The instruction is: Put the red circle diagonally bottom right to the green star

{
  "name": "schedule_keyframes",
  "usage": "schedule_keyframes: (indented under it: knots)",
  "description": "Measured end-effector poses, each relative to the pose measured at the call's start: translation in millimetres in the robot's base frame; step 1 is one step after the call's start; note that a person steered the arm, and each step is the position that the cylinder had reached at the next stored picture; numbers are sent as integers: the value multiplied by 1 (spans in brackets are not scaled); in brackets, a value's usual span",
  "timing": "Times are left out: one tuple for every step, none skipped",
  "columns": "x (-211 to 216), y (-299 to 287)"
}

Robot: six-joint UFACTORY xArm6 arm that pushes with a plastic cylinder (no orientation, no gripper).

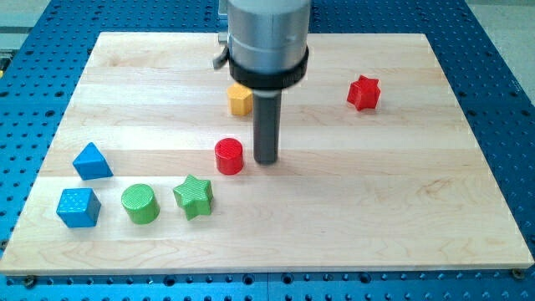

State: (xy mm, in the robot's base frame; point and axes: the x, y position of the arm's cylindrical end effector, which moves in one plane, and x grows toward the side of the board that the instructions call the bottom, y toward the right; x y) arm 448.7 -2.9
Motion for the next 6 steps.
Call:
schedule_keyframes:
  knots:
    - [-1, -72]
    - [62, -36]
    - [22, -34]
    - [19, 23]
    - [42, 38]
    - [92, -17]
